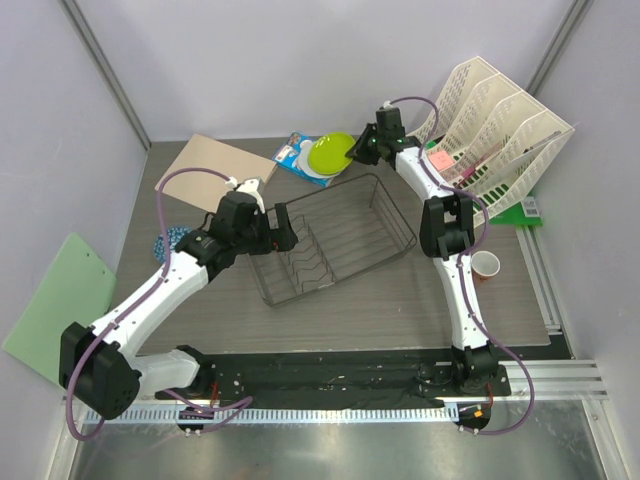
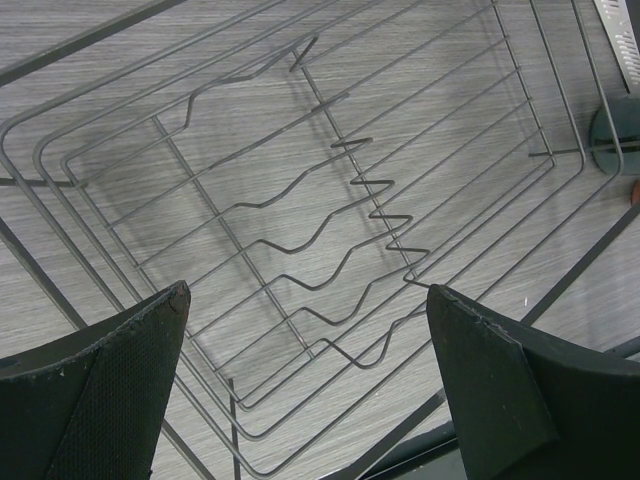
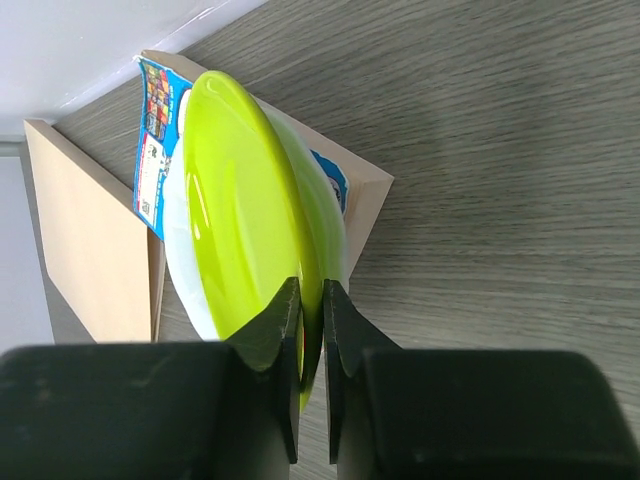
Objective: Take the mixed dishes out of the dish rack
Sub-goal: Place the plate at the center of the board.
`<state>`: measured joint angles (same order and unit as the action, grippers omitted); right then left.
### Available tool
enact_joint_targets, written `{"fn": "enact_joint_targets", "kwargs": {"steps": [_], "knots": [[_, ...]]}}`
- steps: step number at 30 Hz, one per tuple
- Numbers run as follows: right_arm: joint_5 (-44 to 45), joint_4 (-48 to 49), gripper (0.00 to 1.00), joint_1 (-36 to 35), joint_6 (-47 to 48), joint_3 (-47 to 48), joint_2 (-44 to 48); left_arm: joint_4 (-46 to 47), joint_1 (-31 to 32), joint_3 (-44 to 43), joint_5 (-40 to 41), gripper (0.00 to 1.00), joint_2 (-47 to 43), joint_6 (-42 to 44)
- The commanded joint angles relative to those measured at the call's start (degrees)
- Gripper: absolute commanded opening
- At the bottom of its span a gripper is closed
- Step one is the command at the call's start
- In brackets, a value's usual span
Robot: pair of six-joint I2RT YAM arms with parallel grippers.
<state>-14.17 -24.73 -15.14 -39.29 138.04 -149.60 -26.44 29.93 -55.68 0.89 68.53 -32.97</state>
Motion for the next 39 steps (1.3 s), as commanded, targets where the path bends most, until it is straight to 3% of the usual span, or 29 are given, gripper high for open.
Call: {"fn": "enact_joint_targets", "kwargs": {"steps": [1,6,14,16,17,20,26,30,39], "knots": [[-0.7,-0.6,0.06,-1.4,1.8,2.8,2.5,2.2,-0.1,0.2,-2.0,1.0,0.1,-0.4],[-2.7,0.0,0.01,-1.8,0.5,4.2,1.6,2.1,-0.1,0.4,-2.0,1.0,0.1,-0.4],[-5.2,1.8,0.02,-2.1,-1.1,4.8,0.9,2.2,-0.1,0.4,-1.9,1.0,0.0,-0.4],[-5.1,1.8,0.1,-2.2,-1.0,4.4,0.7,2.2,-0.1,0.4,-1.9,1.0,0.0,-0.3],[-5.0,1.8,0.22,-2.2,-1.1,4.3,0.7,2.0,-0.1,0.4,-1.9,1.0,0.0,-0.3],[-4.6,1.7,0.34,-2.1,-0.4,3.9,0.7,2.0,-0.1,0.4,-1.9,1.0,0.1,-0.3],[-2.9,0.2,0.49,-2.1,1.2,4.1,0.8,1.9,-0.1,0.4,-1.8,1.0,-0.1,-0.2],[0.5,-2.0,0.55,-2.0,3.6,4.3,1.4,1.8,-0.1,0.3,-1.7,1.0,0.0,-0.1],[6.7,-6.5,0.56,-1.7,9.0,4.4,2.7,1.9,-0.1,0.1,-1.9,1.0,0.7,0.0]]}}
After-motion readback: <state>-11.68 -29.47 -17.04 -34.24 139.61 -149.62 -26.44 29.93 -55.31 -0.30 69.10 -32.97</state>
